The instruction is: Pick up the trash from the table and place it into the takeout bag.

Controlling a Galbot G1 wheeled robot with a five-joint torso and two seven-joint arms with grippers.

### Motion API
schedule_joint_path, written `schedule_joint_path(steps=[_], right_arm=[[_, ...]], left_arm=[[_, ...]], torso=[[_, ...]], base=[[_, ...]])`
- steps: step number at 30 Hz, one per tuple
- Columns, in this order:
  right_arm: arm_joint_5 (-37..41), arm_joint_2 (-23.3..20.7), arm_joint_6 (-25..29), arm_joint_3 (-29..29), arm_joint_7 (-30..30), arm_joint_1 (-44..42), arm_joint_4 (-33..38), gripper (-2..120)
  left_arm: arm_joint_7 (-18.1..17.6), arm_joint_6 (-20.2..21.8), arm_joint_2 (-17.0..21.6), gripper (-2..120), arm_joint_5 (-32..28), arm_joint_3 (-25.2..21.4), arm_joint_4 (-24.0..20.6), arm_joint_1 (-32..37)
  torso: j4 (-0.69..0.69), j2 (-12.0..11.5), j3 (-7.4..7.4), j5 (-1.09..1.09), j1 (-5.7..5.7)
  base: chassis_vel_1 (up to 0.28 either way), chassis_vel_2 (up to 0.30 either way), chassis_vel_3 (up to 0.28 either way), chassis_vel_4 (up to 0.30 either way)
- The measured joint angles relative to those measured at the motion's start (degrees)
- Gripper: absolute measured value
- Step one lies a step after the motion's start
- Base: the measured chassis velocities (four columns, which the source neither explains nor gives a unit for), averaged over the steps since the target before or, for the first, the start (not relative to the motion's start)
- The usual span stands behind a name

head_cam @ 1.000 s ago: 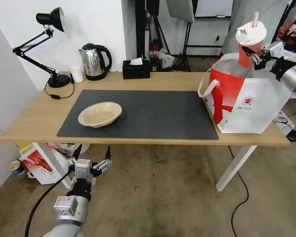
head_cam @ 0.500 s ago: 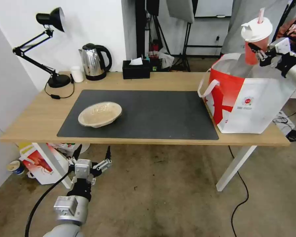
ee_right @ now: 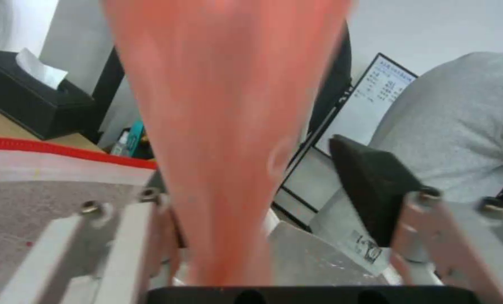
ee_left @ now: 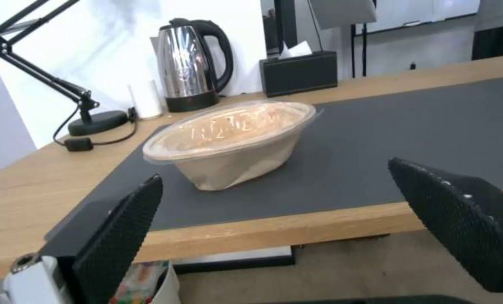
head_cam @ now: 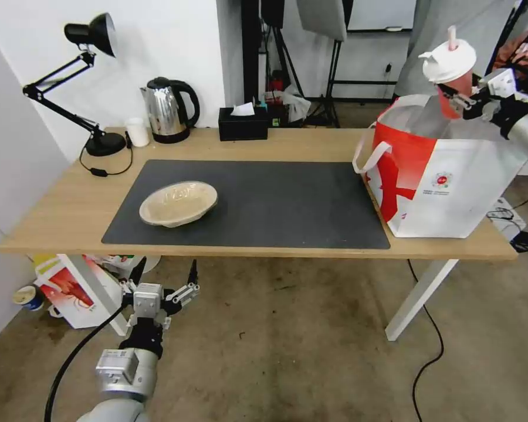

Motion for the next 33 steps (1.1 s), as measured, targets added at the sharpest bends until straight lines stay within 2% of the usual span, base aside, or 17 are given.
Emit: schedule_joint_path(steps=[1,6,10,11,13,25,30,33], right_arm=[[0.0,0.0,0.0,0.0,0.0,0.0,0.0,54],[0.2,-0.3,-0.4,0.0,0.1,-0.1,0.4,78],[0.4,-0.5,-0.6,0.0,0.1,0.0,0.5,87],[0.5,-0.6,-0.8,0.0,0.1,0.1,0.6,93],[0.5,-0.7,-1.0,0.0,0.1,0.1,0.6,99],[0.9,-0.8,-1.4,0.0,0.8,0.1,1.0,100],[3.6,-1.4,-1.4,0.1,3.4,0.3,4.4,100],[7.5,-3.0,-1.6,0.4,5.6,0.5,8.9,100]], left_arm=[[0.0,0.0,0.0,100,0.0,0.0,0.0,0.0],[0.0,0.0,0.0,100,0.0,0.0,0.0,0.0],[0.0,0.0,0.0,100,0.0,0.0,0.0,0.0],[0.0,0.0,0.0,100,0.0,0.0,0.0,0.0],[0.0,0.0,0.0,100,0.0,0.0,0.0,0.0],[0.0,0.0,0.0,100,0.0,0.0,0.0,0.0],[0.0,0.0,0.0,100,0.0,0.0,0.0,0.0],[0.0,0.0,0.0,100,0.0,0.0,0.0,0.0]], torso=[[0.0,0.0,0.0,0.0,0.0],[0.0,0.0,0.0,0.0,0.0],[0.0,0.0,0.0,0.0,0.0],[0.0,0.0,0.0,0.0,0.0],[0.0,0.0,0.0,0.0,0.0],[0.0,0.0,0.0,0.0,0.0],[0.01,0.0,0.0,-0.01,0.0],[0.0,0.0,0.0,0.0,0.0]], base=[[0.0,0.0,0.0,0.0],[0.0,0.0,0.0,0.0],[0.0,0.0,0.0,0.0],[0.0,0.0,0.0,0.0],[0.0,0.0,0.0,0.0],[0.0,0.0,0.0,0.0],[0.0,0.0,0.0,0.0],[0.0,0.0,0.0,0.0]])
